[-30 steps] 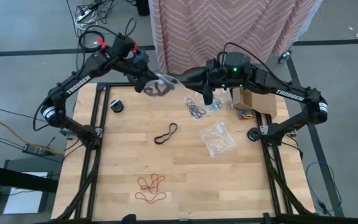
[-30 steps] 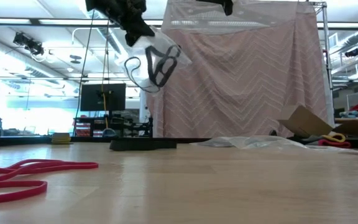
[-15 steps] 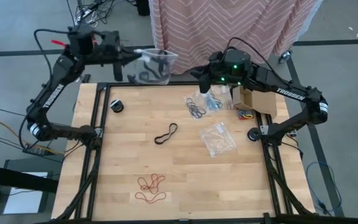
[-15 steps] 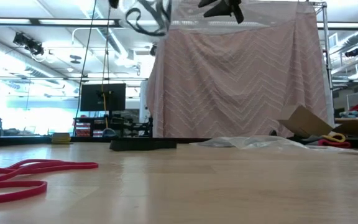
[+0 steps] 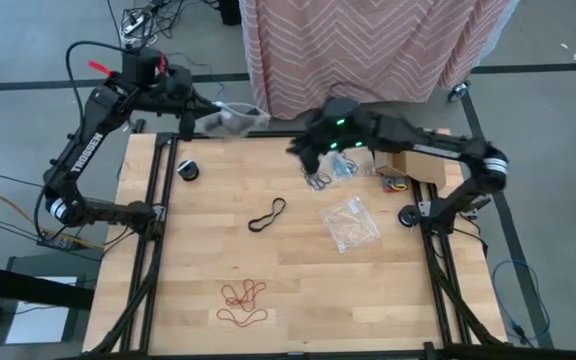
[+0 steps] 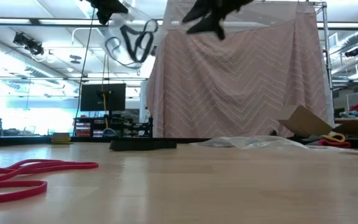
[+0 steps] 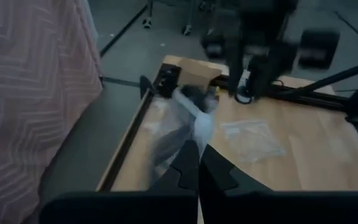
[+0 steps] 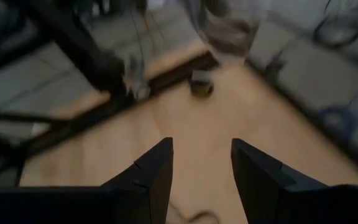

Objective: Sort rubber bands
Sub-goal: Put the black rubber band into the left transparent zip bag

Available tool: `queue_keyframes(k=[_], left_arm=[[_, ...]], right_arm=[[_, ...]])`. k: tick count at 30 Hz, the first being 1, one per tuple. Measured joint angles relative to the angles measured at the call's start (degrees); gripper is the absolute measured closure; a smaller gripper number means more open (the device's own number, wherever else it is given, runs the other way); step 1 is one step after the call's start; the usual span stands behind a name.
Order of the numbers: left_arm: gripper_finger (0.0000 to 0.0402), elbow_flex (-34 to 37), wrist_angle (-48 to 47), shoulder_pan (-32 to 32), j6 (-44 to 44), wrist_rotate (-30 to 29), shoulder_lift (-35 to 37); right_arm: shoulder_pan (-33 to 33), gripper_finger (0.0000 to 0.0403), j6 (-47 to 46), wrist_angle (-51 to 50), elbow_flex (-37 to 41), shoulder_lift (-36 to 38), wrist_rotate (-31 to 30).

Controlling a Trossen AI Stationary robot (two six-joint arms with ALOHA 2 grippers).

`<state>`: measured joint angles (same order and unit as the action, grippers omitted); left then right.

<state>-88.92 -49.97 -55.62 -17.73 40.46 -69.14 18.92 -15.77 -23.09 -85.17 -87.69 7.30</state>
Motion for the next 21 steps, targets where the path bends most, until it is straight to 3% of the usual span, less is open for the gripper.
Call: queue_keyframes(k=[5, 13, 21], left_arm=[[0.0402, 0.0, -4.1, -2.6, -2.1, -5.4, 0.7], [0.0402, 0.0, -15.3, -5.8, -6.1, -2.2, 2.8], [0.0402, 0.0, -17.9, -5.9, -7.1, -3.8, 4.4]], right_arm=[[-1.2, 0.0252, -0.4, -2.2, 0.0, -9.8, 0.4], [-2.4, 0.0252, -1.2, -6.3, 0.0, -21.9, 2.9], [-5.2, 0.0252, -2.1, -5.3, 0.0, -29.9, 4.7]])
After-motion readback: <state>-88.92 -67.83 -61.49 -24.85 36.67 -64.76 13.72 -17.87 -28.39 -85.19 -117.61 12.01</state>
